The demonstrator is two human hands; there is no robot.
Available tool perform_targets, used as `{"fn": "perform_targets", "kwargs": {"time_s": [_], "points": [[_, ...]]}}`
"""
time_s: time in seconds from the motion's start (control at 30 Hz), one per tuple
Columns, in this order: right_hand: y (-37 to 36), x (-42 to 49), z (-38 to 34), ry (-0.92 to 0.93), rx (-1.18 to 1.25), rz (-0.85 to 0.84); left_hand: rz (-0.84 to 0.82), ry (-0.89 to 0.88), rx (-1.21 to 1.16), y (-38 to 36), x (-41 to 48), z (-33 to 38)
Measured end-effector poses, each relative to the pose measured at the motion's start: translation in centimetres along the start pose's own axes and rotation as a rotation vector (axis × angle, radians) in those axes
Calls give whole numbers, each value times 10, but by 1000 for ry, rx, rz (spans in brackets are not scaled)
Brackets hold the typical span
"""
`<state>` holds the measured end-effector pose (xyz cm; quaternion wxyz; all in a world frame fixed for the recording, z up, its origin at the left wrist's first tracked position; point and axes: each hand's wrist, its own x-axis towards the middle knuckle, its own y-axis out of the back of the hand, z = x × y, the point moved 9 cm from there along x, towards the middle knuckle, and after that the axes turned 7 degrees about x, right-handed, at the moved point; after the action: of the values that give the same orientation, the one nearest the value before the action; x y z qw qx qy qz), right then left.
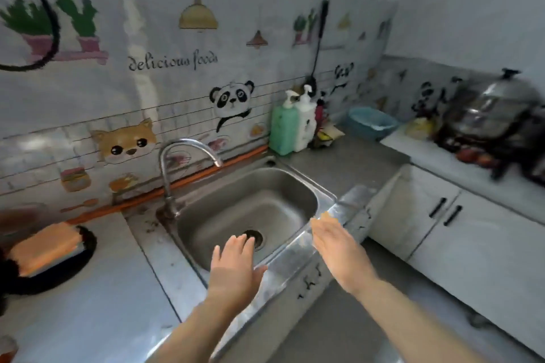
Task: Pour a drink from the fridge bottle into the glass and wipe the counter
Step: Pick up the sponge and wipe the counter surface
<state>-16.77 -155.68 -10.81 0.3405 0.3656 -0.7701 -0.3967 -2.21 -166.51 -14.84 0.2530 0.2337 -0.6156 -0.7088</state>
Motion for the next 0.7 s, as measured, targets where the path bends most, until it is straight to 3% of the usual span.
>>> {"fn": "perform_targets", "kwargs": {"time_s": [0.13, 0.3, 0.43, 0.7], "points": [[60, -48, 79, -165, -56, 64, 71, -266, -14, 3, 15, 107], [134, -121, 167, -246, -171, 179, -27, -473, 11, -5, 18, 244], [199, -190, 243, -381, -168, 372, -75, -585, -13, -17, 15, 353], [301, -294, 373, -506, -234, 502, -100, -798, -28, -32, -1, 561]]}}
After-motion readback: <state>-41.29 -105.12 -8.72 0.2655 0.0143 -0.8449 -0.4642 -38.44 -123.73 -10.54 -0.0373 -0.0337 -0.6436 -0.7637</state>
